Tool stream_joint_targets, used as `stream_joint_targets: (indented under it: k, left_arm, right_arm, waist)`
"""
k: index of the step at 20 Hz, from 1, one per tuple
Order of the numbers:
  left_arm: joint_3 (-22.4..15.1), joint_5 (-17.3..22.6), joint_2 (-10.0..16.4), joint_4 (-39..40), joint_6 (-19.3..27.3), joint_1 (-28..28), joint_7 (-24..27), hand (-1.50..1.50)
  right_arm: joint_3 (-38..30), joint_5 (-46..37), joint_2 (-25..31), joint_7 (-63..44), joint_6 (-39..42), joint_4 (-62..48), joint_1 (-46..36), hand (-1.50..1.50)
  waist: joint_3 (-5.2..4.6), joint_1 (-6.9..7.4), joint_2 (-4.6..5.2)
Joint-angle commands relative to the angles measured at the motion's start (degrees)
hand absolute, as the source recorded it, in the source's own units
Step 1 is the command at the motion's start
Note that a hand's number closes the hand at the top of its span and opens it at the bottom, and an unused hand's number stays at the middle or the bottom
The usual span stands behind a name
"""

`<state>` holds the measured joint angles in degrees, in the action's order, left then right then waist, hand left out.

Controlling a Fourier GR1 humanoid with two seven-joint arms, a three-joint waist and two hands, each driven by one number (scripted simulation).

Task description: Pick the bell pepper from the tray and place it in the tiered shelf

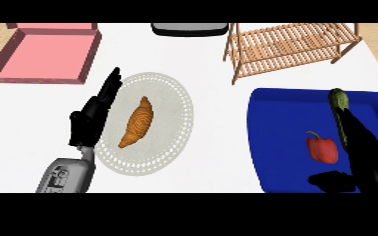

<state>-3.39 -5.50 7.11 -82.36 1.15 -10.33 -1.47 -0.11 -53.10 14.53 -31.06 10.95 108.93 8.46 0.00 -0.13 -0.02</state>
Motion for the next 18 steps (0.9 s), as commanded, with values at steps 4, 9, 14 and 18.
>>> stream_joint_targets:
  k: [4, 9, 14, 18]
  left_arm:
    - [-0.83, -2.38, -1.6, -1.02, 0.16, 2.51, 1.87, 0.0]
    - [3.05, 0.34, 0.01, 0.64, -3.28, -1.33, -0.22, 0.0]
    - [1.82, -1.43, -1.38, -0.57, -1.37, -0.17, -0.72, 0.0]
    - [-0.65, -3.97, -4.52, -0.99, 1.29, 0.5, -0.58, 0.0]
  right_arm:
    - [-0.17, -1.3, -2.38, -1.12, 2.04, -5.16, -6.33, -1.5]
    - [-2.11, -1.47, -1.87, 4.88, -0.57, -4.94, -0.37, -1.5]
    - [-0.34, -3.06, -0.25, 5.56, 2.93, -7.16, -1.09, 1.5]
    - [2.02, -7.35, -0.4, 8.42, -0.96, -5.17, 1.94, 1.5]
  waist:
    - [0.0, 0.17, 0.0]
    - [0.0, -0.01, -0.01]
    - [0.0, 0.03, -0.03]
    - [0.0, -0.06, -0.04]
